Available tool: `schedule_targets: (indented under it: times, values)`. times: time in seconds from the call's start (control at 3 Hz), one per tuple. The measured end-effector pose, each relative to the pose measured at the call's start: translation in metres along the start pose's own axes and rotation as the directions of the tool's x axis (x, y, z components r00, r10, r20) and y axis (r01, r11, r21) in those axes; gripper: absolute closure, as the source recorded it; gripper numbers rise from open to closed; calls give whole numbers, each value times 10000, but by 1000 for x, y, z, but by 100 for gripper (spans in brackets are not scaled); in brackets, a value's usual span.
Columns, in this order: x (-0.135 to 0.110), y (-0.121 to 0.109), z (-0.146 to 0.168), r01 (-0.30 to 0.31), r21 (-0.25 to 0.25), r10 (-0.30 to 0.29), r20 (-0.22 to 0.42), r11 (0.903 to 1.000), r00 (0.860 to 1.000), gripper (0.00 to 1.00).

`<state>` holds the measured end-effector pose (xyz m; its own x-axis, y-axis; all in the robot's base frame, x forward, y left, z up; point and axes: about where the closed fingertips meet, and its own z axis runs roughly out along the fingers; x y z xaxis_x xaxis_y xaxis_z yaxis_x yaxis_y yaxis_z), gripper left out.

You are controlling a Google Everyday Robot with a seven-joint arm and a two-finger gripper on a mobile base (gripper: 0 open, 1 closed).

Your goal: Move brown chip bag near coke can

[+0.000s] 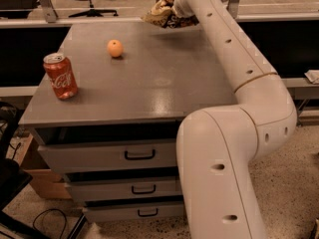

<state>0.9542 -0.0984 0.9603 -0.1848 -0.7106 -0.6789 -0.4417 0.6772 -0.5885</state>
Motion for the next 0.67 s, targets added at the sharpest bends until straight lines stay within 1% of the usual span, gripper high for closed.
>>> schedule_targets:
  times: [0.33, 0.67]
  values:
    - [-17, -32, -37, 364, 643, -344, -326, 9973, 9989, 100]
    - [-35, -50, -76, 515, 866, -468, -550, 9949, 9974, 100]
